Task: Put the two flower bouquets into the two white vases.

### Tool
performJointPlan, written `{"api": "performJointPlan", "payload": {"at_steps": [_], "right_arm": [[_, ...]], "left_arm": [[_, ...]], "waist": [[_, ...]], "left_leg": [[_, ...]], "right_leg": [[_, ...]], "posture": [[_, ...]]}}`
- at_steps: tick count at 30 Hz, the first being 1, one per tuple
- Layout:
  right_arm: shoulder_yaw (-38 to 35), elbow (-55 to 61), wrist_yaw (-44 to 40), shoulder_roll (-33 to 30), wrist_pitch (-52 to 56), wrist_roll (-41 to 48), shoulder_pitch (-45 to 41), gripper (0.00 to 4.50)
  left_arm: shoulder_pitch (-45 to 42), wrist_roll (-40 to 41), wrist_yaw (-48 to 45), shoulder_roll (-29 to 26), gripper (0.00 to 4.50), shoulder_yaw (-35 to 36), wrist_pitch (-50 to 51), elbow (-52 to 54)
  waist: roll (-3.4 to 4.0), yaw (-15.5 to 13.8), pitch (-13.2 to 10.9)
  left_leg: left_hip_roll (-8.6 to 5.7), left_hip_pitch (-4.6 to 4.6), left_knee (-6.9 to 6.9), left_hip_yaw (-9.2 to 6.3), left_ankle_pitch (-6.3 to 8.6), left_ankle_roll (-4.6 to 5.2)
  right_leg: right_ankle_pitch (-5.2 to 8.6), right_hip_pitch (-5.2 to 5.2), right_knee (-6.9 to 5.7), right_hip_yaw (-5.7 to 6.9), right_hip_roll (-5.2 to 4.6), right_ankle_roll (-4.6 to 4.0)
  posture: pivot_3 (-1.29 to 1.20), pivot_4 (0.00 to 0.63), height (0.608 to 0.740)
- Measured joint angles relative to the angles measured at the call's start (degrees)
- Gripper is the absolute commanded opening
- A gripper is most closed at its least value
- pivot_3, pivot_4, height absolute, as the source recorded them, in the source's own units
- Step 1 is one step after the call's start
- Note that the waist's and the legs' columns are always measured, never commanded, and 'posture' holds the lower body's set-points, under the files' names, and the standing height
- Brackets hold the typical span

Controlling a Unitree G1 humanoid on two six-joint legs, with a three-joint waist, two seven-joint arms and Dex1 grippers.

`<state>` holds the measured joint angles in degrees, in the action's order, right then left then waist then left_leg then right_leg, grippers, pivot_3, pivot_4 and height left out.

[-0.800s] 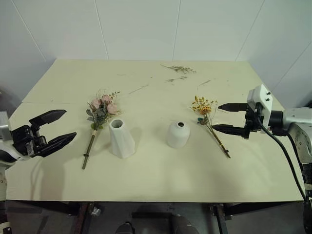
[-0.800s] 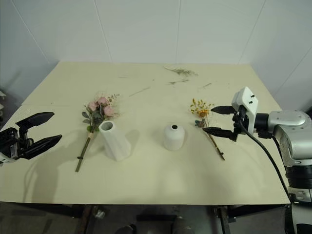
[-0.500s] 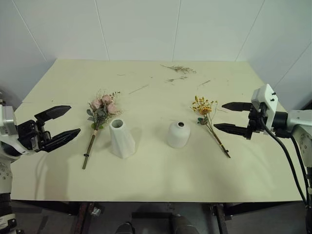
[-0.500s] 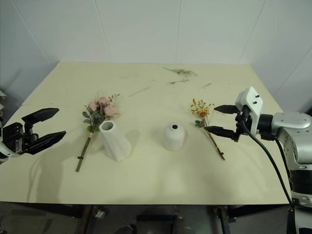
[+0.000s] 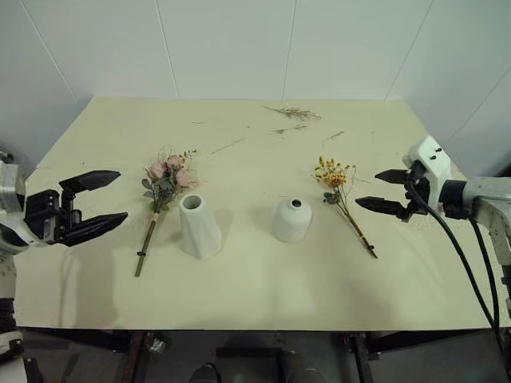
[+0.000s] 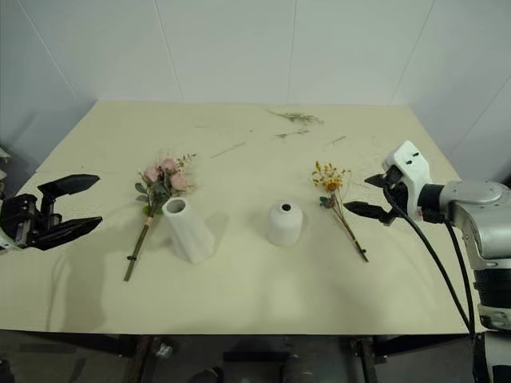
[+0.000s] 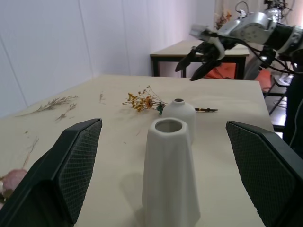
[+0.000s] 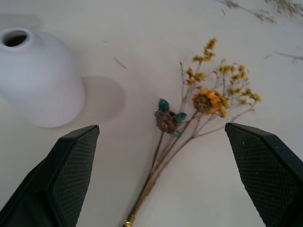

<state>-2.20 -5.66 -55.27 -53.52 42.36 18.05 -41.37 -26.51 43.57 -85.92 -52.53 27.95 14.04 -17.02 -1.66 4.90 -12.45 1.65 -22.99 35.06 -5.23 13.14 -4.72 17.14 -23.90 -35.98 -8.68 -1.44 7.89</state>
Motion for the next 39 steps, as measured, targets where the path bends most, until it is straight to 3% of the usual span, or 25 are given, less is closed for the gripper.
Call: {"api": "performJointPlan", "payload": {"at_steps": [14,30,39], "right_arm": [[8.6,-1.0,6.0,2.0,20.3,-2.1,-6.4,4.5],[17.6,-10.3,7.0,6.2,24.7,-6.1,-12.8,4.5],[18.2,-15.3,7.2,9.5,22.6,-8.1,-14.6,4.5]], "left_arm": [[0.1,3.2,-0.1,-5.0,4.48,0.5,8.3,0.6],[3.8,5.7,-0.1,-6.9,4.48,3.5,12.5,5.0],[4.5,6.0,-0.1,-7.2,4.48,3.4,13.2,5.6]], "waist": [[0.0,0.0,0.0],[0.0,0.1,0.0],[0.0,0.3,0.0]], "left_leg": [[0.04,-0.28,-0.07,0.02,0.07,0.09],[0.04,-0.29,-0.04,0.09,0.07,0.1],[0.04,-0.29,-0.04,0.09,0.07,0.1]], "right_leg": [[-0.06,-0.46,-0.3,0.02,0.01,0.2],[0.0,-0.56,-0.47,-0.03,0.03,0.18],[0.01,-0.59,-0.53,-0.03,0.04,0.17]], "posture": [[0.0,0.15,0.74],[0.0,0.15,0.74],[0.0,0.15,0.74]]}}
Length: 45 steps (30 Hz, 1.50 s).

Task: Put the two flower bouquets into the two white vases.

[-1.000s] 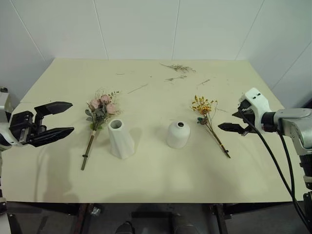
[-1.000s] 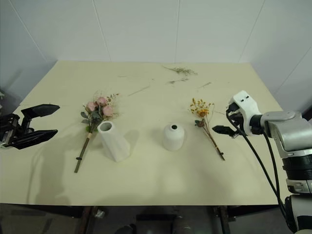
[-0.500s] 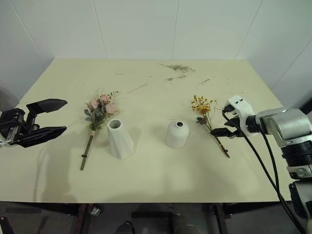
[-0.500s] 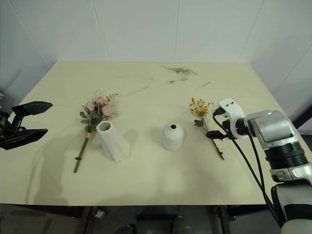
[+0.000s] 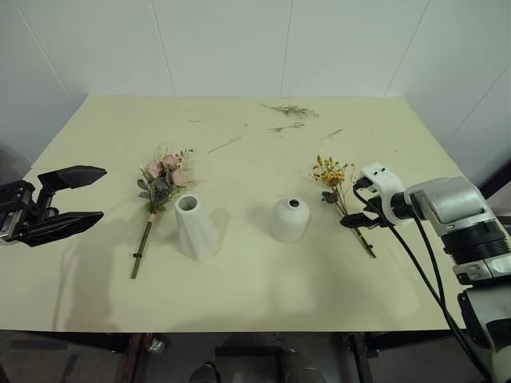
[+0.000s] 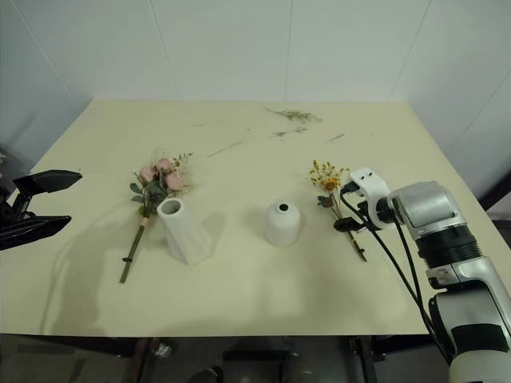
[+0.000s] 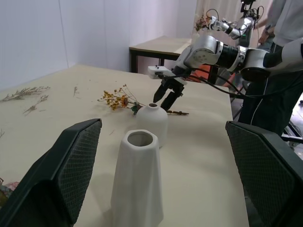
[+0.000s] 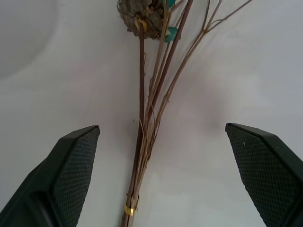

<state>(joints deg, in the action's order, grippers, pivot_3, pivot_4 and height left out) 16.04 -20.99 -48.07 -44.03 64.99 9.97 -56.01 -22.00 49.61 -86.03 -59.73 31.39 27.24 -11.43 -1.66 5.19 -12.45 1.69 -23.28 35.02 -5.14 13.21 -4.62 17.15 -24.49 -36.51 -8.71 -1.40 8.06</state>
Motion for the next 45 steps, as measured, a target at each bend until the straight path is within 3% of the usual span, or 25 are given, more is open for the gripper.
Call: {"api": "performJointPlan", "payload": {"at_steps": [4,7,18,19,32,37,45], "right_arm": [[0.3,-2.2,0.1,1.1,-0.3,-1.1,-0.6,4.5],[0.3,-2.5,0.1,1.4,-0.3,-1.6,-1.2,3.91],[-0.6,-3.3,1.1,2.6,-1.0,-2.2,-1.2,0.22],[-1.2,-3.2,1.6,3.0,-1.1,-2.2,-1.2,0.05],[-18.2,5.3,11.5,9.7,-9.7,1.8,2.7,0.05],[-28.1,12.2,17.7,19.4,-27.1,5.5,4.7,0.05],[-28.4,26.1,20.3,29.5,-40.2,11.1,9.3,0.05]], "left_arm": [[-0.4,0.0,0.0,-0.1,4.48,-0.5,0.0,0.0],[-0.4,0.0,0.0,-0.1,4.5,-0.6,-0.2,0.0],[-0.4,0.0,0.0,-0.1,4.5,-0.8,-0.2,0.0],[-0.4,0.0,0.0,-0.1,4.5,-0.9,-0.2,0.0],[-2.6,-0.1,0.0,0.3,4.5,-3.1,-2.3,-0.4],[-4.6,-0.1,0.0,2.1,4.5,-4.5,-3.0,-0.4],[-4.7,0.0,0.0,2.7,4.5,-4.9,-2.9,-0.8]], "waist": [[0.0,0.0,0.0],[0.0,0.1,0.0],[0.0,0.6,0.0],[0.0,0.7,0.0],[0.0,1.1,0.0],[0.0,1.4,0.0],[0.0,1.3,0.0]], "left_leg": [[0.0,0.0,0.0,0.0,0.0,0.0],[0.0,0.0,0.0,0.0,0.0,0.0],[0.0,0.0,0.0,0.0,0.0,0.0],[0.0,0.0,0.0,-0.01,0.0,0.0],[0.0,0.0,-0.01,-0.03,0.0,0.0],[0.02,0.03,0.0,-0.04,0.0,0.0],[0.04,0.05,0.02,-0.15,-0.03,-0.04]], "right_leg": [[0.0,0.0,0.0,0.0,0.0,0.0],[0.0,0.0,-0.01,0.0,0.0,0.0],[0.0,0.0,-0.03,0.0,0.0,0.0],[0.0,0.0,-0.03,0.0,0.0,0.0],[0.0,0.0,-0.09,0.0,0.0,0.01],[0.0,-0.04,-0.34,-0.01,0.05,0.01],[0.02,-0.04,-0.48,0.04,0.06,-0.04]], "posture": [[0.0,0.15,0.74],[0.0,0.15,0.74],[0.0,0.15,0.74],[0.0,0.15,0.74],[0.0,0.15,0.74],[0.0,0.15,0.74],[0.0,0.15,0.74]]}}
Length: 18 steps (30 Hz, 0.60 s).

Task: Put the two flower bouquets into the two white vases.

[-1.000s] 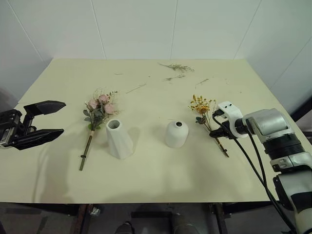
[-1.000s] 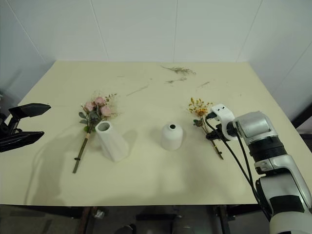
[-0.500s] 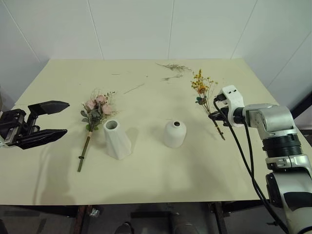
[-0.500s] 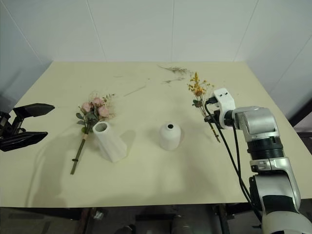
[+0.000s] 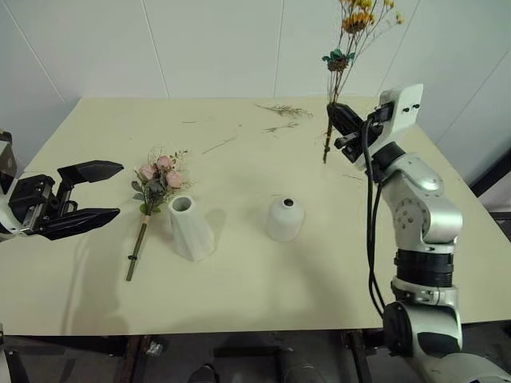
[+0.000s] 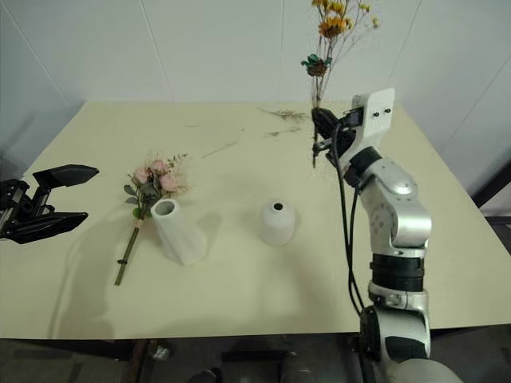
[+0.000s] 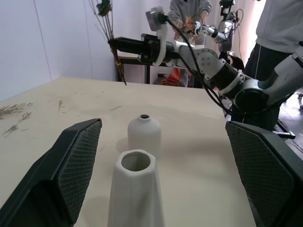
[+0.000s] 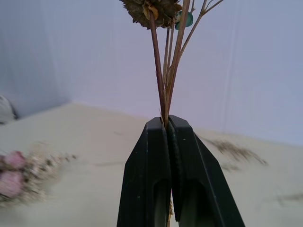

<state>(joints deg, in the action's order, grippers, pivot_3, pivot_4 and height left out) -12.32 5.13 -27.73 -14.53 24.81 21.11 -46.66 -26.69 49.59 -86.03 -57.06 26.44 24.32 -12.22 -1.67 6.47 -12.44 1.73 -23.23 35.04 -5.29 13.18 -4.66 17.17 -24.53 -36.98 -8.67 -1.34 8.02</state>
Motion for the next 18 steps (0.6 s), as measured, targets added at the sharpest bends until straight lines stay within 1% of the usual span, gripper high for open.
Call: {"api": "performJointPlan", "payload": {"at_steps": [7,18], "right_arm": [[5.7,6.3,0.1,1.0,-0.8,0.5,5.2,0.05],[9.7,6.9,0.1,1.6,-5.0,-1.0,12.6,0.05]], "left_arm": [[0.2,-0.3,0.0,0.0,4.5,-0.1,0.0,-1.9],[0.7,-1.0,0.0,-0.7,4.5,0.0,-1.0,-2.3]], "waist": [[-0.02,-0.1,0.0],[-0.03,-0.1,0.0]], "left_leg": [[-0.01,0.02,0.0,-0.04,-0.04,-0.06],[0.0,0.02,-0.01,-0.04,-0.04,-0.06]], "right_leg": [[0.02,0.02,-0.03,0.04,0.0,-0.04],[0.04,0.01,-0.02,0.03,0.02,-0.07]], "posture": [[0.0,0.15,0.74],[0.0,0.15,0.74]]}}
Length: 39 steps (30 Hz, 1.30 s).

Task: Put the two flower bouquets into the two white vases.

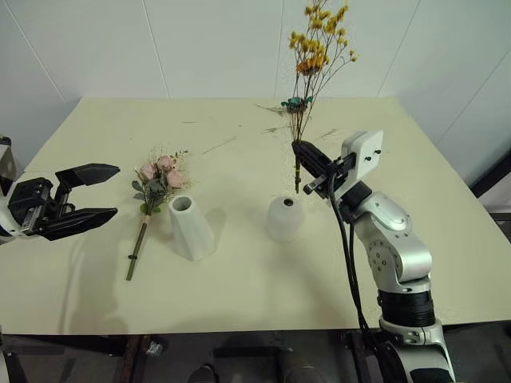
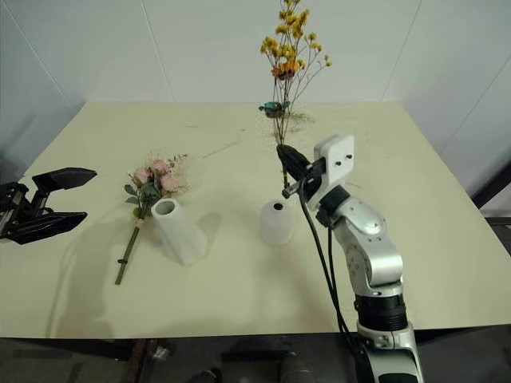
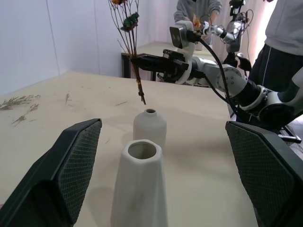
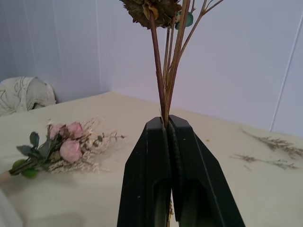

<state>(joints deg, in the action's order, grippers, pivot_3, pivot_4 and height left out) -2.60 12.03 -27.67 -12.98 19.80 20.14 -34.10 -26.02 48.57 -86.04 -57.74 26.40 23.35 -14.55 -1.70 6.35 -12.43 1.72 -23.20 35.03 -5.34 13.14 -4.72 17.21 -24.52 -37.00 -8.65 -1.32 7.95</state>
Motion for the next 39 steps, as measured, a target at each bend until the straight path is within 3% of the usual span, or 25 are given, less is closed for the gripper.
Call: {"api": "performJointPlan", "payload": {"at_steps": [21,39], "right_arm": [[2.3,3.8,-0.2,-0.1,-0.9,0.8,2.6,0.05],[4.4,-1.0,-2.2,0.2,-6.7,-0.2,4.0,0.05]], "left_arm": [[-0.9,-0.6,0.0,-0.1,4.5,-0.6,-0.3,-1.9],[-1.0,-0.7,0.0,-0.1,4.5,-0.6,-0.3,-1.9]], "waist": [[-0.01,-0.1,0.0],[-0.01,-0.1,0.0]], "left_leg": [[0.0,0.0,-0.01,-0.02,0.0,0.0],[0.0,0.0,-0.01,-0.02,0.0,0.0]], "right_leg": [[0.01,0.01,0.02,0.02,0.0,-0.02],[0.01,0.01,0.02,0.02,0.0,-0.02]], "posture": [[0.0,0.15,0.74],[0.0,0.15,0.74]]}}
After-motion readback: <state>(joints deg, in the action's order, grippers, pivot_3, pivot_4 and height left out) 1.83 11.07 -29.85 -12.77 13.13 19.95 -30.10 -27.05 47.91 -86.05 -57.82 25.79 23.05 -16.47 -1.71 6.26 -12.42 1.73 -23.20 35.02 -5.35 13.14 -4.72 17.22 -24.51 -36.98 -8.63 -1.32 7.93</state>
